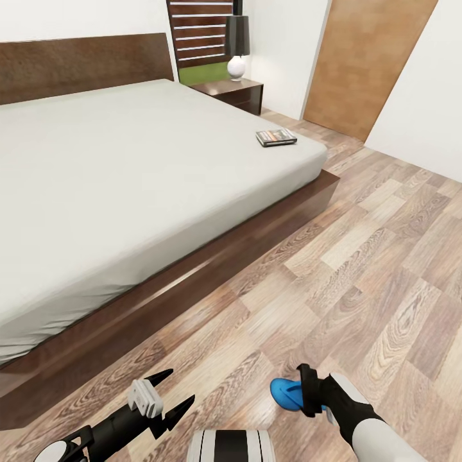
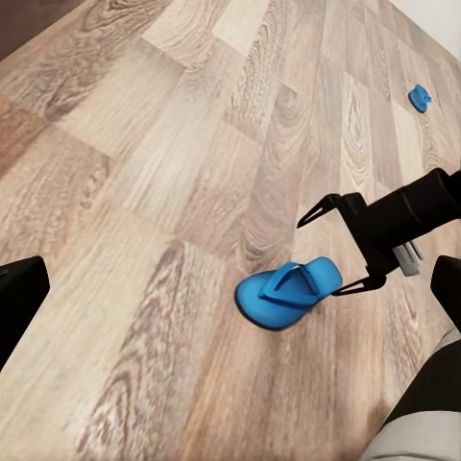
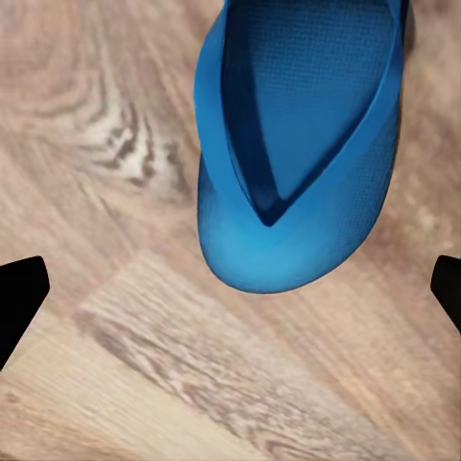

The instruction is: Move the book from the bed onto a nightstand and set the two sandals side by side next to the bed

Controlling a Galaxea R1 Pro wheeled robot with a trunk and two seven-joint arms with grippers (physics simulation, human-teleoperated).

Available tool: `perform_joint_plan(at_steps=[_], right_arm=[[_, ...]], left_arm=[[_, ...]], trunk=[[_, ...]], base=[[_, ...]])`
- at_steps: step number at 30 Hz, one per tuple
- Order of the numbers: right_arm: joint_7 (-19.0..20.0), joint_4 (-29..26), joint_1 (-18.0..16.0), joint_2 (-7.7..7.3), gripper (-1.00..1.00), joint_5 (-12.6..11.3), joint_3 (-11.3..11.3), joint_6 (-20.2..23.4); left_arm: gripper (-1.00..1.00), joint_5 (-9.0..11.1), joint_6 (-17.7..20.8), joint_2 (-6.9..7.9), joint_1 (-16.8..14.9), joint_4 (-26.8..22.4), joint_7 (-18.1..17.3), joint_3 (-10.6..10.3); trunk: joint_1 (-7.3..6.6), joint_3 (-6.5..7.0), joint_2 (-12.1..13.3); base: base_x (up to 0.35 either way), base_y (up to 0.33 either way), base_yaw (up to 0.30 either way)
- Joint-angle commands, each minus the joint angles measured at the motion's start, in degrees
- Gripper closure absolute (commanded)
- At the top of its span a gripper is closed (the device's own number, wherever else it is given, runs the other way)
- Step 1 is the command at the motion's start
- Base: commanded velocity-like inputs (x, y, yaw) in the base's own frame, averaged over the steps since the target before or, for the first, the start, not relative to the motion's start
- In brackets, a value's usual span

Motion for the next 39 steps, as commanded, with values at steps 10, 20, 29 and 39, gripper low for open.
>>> perform_joint_plan(at_steps=[10,20,29,39], right_arm=[[-0.09,-0.17,0.0,0.02,-1.0,-0.03,-0.22,0.75],[6.61,-0.13,0.0,0.02,-1.0,-0.09,-0.14,0.79],[8.43,0.04,0.0,0.02,-1.0,-0.15,-0.13,0.79],[8.45,0.23,0.0,0.02,-1.0,-0.18,-0.21,0.7]], left_arm=[[-1.0,0.6,0.59,0.04,0.01,-0.04,-0.04,-0.04],[-1.0,0.6,0.59,0.04,0.01,-0.04,-0.04,-0.04],[-1.0,0.6,0.59,0.04,0.01,-0.04,0.04,-0.12],[-1.0,0.6,0.59,0.04,0.01,-0.04,0.05,-0.13]], trunk=[[-0.01,-0.03,-0.01],[-0.01,-0.03,-0.01],[-0.01,-0.03,-0.01],[0.23,-2.02,-0.13]], base=[[0.0,0.0,0.0],[0.0,0.0,0.0],[0.0,0.0,0.0],[0.0,0.0,0.0]])
